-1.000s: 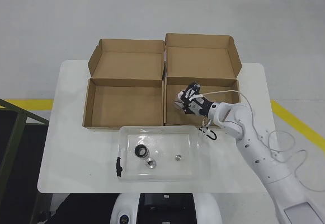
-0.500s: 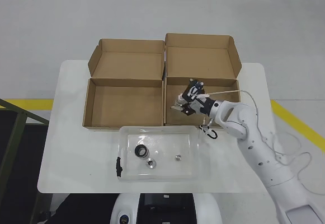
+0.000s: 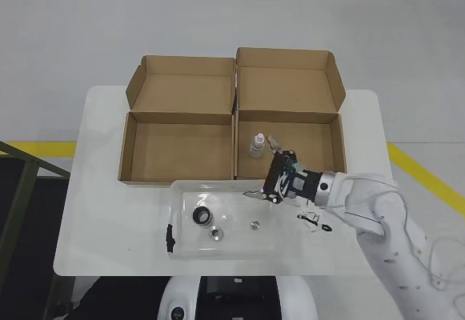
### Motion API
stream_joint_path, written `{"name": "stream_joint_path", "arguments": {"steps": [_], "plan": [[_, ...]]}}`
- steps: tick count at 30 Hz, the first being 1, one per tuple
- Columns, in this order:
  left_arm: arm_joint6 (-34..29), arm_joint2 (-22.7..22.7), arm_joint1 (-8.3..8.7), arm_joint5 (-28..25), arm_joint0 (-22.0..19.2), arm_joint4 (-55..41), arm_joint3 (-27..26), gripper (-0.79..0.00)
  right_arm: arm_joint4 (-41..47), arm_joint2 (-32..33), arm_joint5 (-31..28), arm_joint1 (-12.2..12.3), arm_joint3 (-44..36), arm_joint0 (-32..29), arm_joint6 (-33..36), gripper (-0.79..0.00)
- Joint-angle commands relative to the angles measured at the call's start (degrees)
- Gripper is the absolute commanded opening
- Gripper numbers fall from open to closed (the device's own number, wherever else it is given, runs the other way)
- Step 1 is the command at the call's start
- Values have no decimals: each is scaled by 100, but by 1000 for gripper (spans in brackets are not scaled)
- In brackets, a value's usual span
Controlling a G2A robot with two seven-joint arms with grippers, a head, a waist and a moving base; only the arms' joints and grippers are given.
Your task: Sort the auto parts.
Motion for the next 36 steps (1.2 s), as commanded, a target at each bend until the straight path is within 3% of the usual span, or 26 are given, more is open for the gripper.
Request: {"name": "stream_joint_path", "arguments": {"steps": [1,10,18,28,36], "plan": [[0,0,0,0,0,0,0,0,-138,37,-127,39,-223,-237,93,0],[0,0,0,0,0,0,0,0,-841,32,-650,172,-795,-853,431,0],[0,0,0,0,0,0,0,0,-1055,-37,-872,242,-906,-1030,589,0],[0,0,0,0,0,0,0,0,-1198,-315,-851,262,-554,-888,687,0],[0,0,0,0,0,0,0,0,-1377,-512,-762,276,-495,-766,1037,-49]]}}
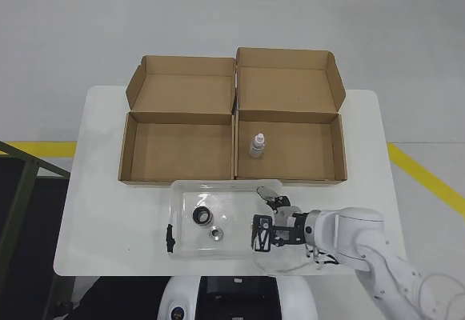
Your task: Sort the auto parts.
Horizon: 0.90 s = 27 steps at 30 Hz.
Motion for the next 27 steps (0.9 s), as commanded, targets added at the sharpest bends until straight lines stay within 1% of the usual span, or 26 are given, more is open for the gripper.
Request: {"name": "stream_joint_path", "arguments": {"steps": [1,3,6,8,11,13,15,18,20,23,27], "plan": [[0,0,0,0,0,0,0,0,-22,-55,-21,4,14,32,103,-43],[0,0,0,0,0,0,0,0,-45,-113,-73,9,16,69,211,-37],[0,0,0,0,0,0,0,0,-92,-224,-116,13,40,120,430,-62],[0,0,0,0,0,0,0,0,-113,-318,-121,10,57,167,562,-92],[0,0,0,0,0,0,0,0,-64,-464,-151,0,125,258,716,-102],[0,0,0,0,0,0,0,0,-33,-554,-154,-9,192,335,827,-132],[0,0,0,0,0,0,0,0,-4,-655,-140,-22,251,419,932,-185],[0,0,0,0,0,0,0,0,55,-818,-151,-42,353,547,1078,-215],[0,0,0,0,0,0,0,0,77,-924,-134,-57,420,633,1198,-256],[0,0,0,0,0,0,0,0,94,-1093,-107,-84,522,771,1369,-277],[0,0,0,0,0,0,0,0,95,-1325,-18,-113,655,929,1460,-348]]}}
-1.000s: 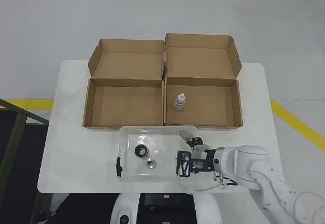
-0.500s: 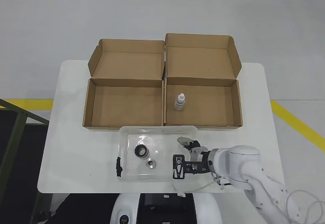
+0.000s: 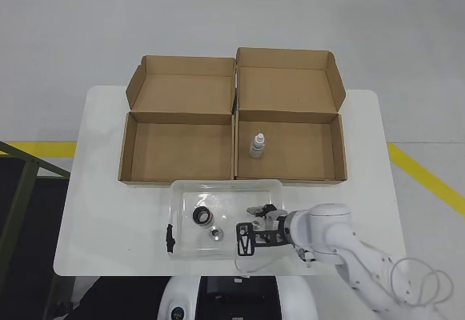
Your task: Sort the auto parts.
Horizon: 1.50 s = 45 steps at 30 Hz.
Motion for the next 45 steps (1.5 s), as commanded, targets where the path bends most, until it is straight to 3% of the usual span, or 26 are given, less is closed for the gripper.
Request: {"name": "stream_joint_path", "arguments": {"steps": [1,8,11,14,15,24,29,45], "plan": [[0,0,0,0,0,0,0,0,-29,-123,48,-9,80,80,45,-363],[0,0,0,0,0,0,0,0,22,-402,184,-15,247,303,182,-443],[0,0,0,0,0,0,0,0,69,-487,213,1,284,376,211,-545],[0,0,0,0,0,0,0,0,101,-565,249,26,310,439,247,-754],[0,0,0,0,0,0,0,0,96,-598,271,37,303,453,269,-785],[0,0,0,0,0,0,0,0,308,-581,287,154,-269,472,281,-785],[0,0,0,0,0,0,0,0,445,-318,327,209,-682,367,-41,-785],[0,0,0,0,0,0,0,0,880,416,850,239,-582,144,-2757,-785]]}}
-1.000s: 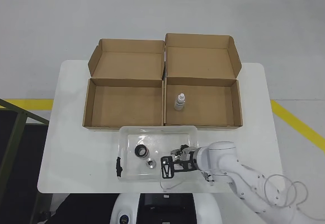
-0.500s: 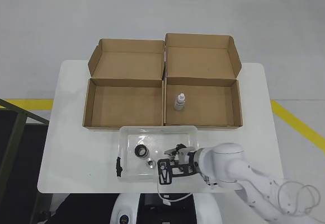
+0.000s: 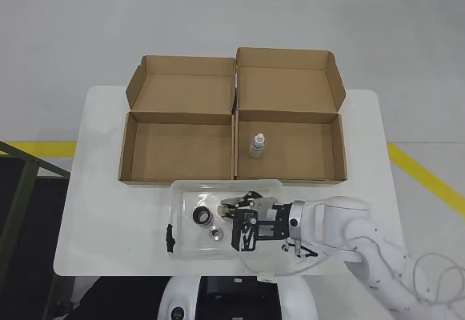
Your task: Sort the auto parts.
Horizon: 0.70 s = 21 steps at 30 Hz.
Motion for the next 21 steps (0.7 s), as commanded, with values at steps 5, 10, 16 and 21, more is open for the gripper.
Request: {"name": "stream_joint_path", "arguments": {"steps": [5,10,16,21], "plan": [[0,0,0,0,0,0,0,0,368,256,98,-7,-46,-13,-866,-785],[0,0,0,0,0,0,0,0,735,469,252,-25,-140,12,-1466,-785],[0,0,0,0,0,0,0,0,1139,716,356,-43,-256,54,-1983,-785],[0,0,0,0,0,0,0,0,1415,928,381,-50,-344,77,-2292,-785]]}}
